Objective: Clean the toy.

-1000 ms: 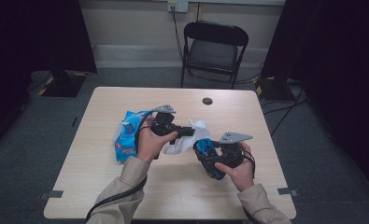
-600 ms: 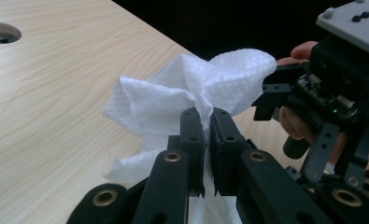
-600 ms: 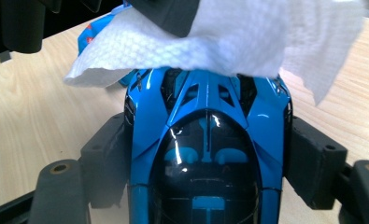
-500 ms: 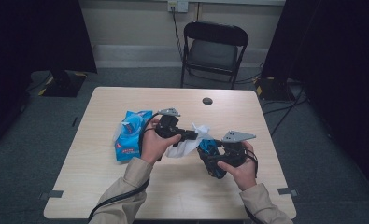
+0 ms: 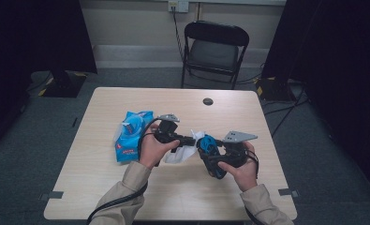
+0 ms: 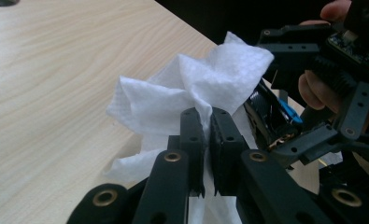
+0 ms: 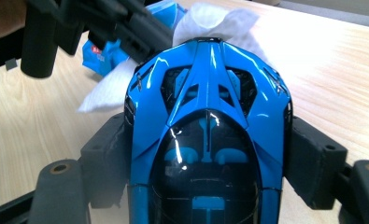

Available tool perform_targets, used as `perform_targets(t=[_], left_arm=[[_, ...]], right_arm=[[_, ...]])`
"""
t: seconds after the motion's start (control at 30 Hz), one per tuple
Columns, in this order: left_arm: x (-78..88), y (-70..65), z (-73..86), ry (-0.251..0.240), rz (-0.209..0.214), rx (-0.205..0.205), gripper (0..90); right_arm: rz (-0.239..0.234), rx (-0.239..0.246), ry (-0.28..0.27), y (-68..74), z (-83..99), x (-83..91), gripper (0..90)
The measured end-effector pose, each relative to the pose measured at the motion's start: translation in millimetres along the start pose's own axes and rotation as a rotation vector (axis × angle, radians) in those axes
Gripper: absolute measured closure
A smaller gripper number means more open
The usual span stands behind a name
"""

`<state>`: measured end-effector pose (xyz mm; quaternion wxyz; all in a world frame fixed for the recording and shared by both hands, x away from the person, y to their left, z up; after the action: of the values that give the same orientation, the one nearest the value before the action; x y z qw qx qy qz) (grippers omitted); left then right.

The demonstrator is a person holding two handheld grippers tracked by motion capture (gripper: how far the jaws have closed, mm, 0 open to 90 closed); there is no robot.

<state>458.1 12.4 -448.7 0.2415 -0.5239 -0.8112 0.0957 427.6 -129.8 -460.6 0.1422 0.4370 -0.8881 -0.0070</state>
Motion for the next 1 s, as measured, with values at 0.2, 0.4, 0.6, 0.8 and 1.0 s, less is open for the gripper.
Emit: perform_targets(t=[0.2, 0.4, 0.6, 0.8, 1.0], left_arm=[[-5.0, -5.0, 7.7, 0.011, 0.025, 0.014, 84.9], [-10.8, -10.2, 14.4, 0.017, 0.054, 0.026, 84.9], [-15.6, -13.5, 21.2, 0.016, 0.077, 0.045, 84.9], [-19.6, -16.1, 30.4, 0.020, 0.096, 0.059, 84.9], [-24.6, -18.9, 42.3, 0.032, 0.111, 0.066, 84.9]], right_arm=[[0.000, -0.010, -0.004, -1.1, 0.2, -0.2, 24.9], [0.001, -0.021, -0.013, -1.6, 0.1, -0.3, 24.9], [-0.001, -0.029, -0.016, -1.4, 0.5, -0.8, 24.9], [0.002, -0.037, -0.024, -2.5, -0.5, -0.1, 24.9], [-0.002, -0.044, -0.033, -3.1, -2.4, 0.9, 24.9]])
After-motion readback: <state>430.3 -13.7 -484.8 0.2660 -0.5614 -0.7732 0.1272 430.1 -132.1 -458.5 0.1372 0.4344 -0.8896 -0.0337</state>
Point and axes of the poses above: each handheld gripper's, and its own axes: x roughly backward along the jaws, z roughly out of its underside, y roughly to its left, the point moved 7 cm from there along -x, roughly forward along the jaws, and after that the axes turned 14 degrees about -y, right-handed, at the moved point
